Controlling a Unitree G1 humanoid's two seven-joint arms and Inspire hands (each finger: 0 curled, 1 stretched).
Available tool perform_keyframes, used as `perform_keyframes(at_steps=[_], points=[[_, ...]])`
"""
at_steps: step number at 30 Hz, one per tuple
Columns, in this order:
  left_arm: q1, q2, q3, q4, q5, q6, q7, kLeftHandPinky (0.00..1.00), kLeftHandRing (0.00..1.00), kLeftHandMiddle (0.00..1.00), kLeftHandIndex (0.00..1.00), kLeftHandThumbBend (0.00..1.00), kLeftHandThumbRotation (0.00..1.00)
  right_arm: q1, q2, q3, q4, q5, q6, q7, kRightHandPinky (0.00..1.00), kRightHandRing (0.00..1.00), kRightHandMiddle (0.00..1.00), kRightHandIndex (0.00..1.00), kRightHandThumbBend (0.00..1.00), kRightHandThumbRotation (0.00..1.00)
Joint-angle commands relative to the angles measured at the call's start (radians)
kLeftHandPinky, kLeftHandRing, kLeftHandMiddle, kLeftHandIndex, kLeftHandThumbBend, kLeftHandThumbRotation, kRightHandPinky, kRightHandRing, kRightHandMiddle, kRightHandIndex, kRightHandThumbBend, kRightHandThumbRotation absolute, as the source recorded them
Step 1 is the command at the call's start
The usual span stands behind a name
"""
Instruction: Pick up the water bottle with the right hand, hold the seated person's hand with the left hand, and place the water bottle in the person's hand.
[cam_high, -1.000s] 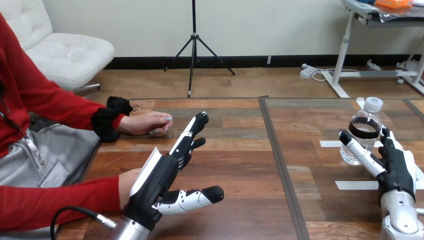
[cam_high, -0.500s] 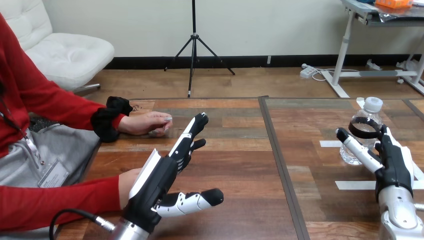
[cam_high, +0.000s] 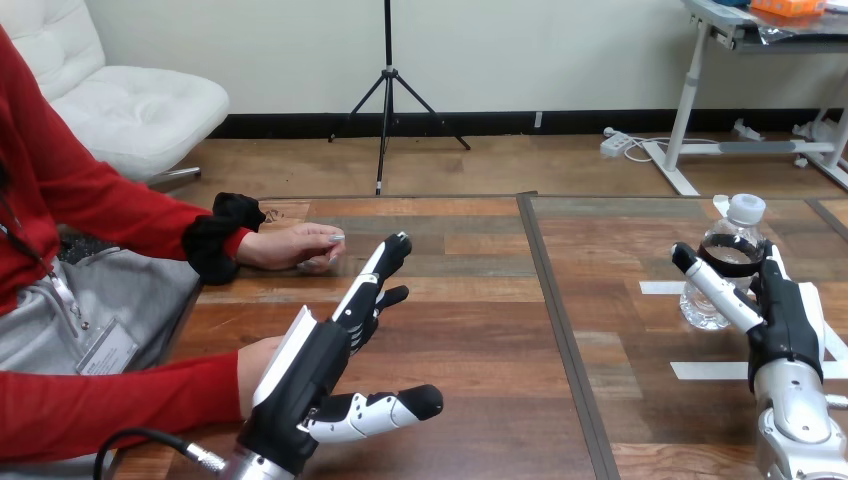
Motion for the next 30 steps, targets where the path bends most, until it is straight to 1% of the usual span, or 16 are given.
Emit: perform_keyframes(at_steps=[1, 5, 8, 11, 14, 17, 20, 23, 27, 30], points=[[-0.027, 0.010, 0.018, -0.057, -0.027, -0.023, -0.008, 0.91, 0.99, 1.00, 1.00, 1.00, 0.61, -0.091, 0.004, 0.003, -0.004, -0.001, 0.004, -0.008, 1.00, 1.00, 1.00, 1.00, 1.00, 0.52], [-0.023, 0.010, 0.020, -0.061, -0.026, -0.024, -0.006, 0.91, 0.99, 1.00, 1.00, 1.00, 0.61, -0.096, 0.003, 0.015, -0.003, -0.016, 0.009, -0.020, 1.00, 1.00, 1.00, 1.00, 1.00, 0.51], [-0.021, 0.013, 0.020, -0.062, -0.028, -0.029, -0.010, 0.90, 0.99, 1.00, 1.00, 1.00, 0.61, -0.100, 0.004, 0.008, -0.002, -0.009, 0.012, -0.009, 1.00, 1.00, 1.00, 1.00, 1.00, 0.51], [-0.019, 0.012, 0.020, -0.066, -0.028, -0.027, -0.009, 0.90, 0.99, 1.00, 1.00, 1.00, 0.61, -0.104, 0.004, 0.013, -0.001, -0.017, 0.019, -0.017, 1.00, 1.00, 1.00, 1.00, 1.00, 0.51], [-0.015, 0.012, 0.021, -0.074, -0.027, -0.021, -0.008, 0.90, 0.99, 1.00, 1.00, 1.00, 0.61, -0.108, 0.006, 0.009, -0.001, -0.013, 0.022, -0.008, 1.00, 1.00, 1.00, 1.00, 1.00, 0.51], [-0.014, 0.012, 0.020, -0.072, -0.034, -0.027, -0.014, 0.89, 0.98, 1.00, 1.00, 1.00, 0.61, -0.111, 0.008, 0.009, 0.000, -0.013, 0.023, -0.011, 1.00, 1.00, 1.00, 1.00, 1.00, 0.50], [-0.011, 0.013, 0.024, -0.076, -0.019, -0.029, -0.003, 0.88, 0.98, 1.00, 1.00, 1.00, 0.61, -0.115, 0.009, 0.007, 0.000, -0.010, 0.032, -0.005, 1.00, 1.00, 1.00, 1.00, 1.00, 0.50], [-0.010, 0.012, 0.021, -0.079, -0.030, -0.024, -0.012, 0.88, 0.98, 1.00, 1.00, 1.00, 0.61, -0.117, 0.011, -0.005, 0.000, 0.007, 0.034, 0.020, 1.00, 1.00, 1.00, 1.00, 1.00, 0.49], [-0.007, 0.014, 0.022, -0.085, -0.022, -0.027, -0.009, 0.88, 0.98, 1.00, 1.00, 1.00, 0.61, -0.120, 0.012, 0.007, 0.000, -0.009, 0.035, -0.004, 1.00, 1.00, 1.00, 1.00, 1.00, 0.48], [-0.004, 0.014, 0.021, -0.090, -0.025, -0.026, -0.010, 0.88, 0.98, 1.00, 1.00, 1.00, 0.61, -0.122, 0.012, 0.011, 0.001, -0.014, 0.039, -0.008, 1.00, 1.00, 1.00, 1.00, 1.00, 0.48]])
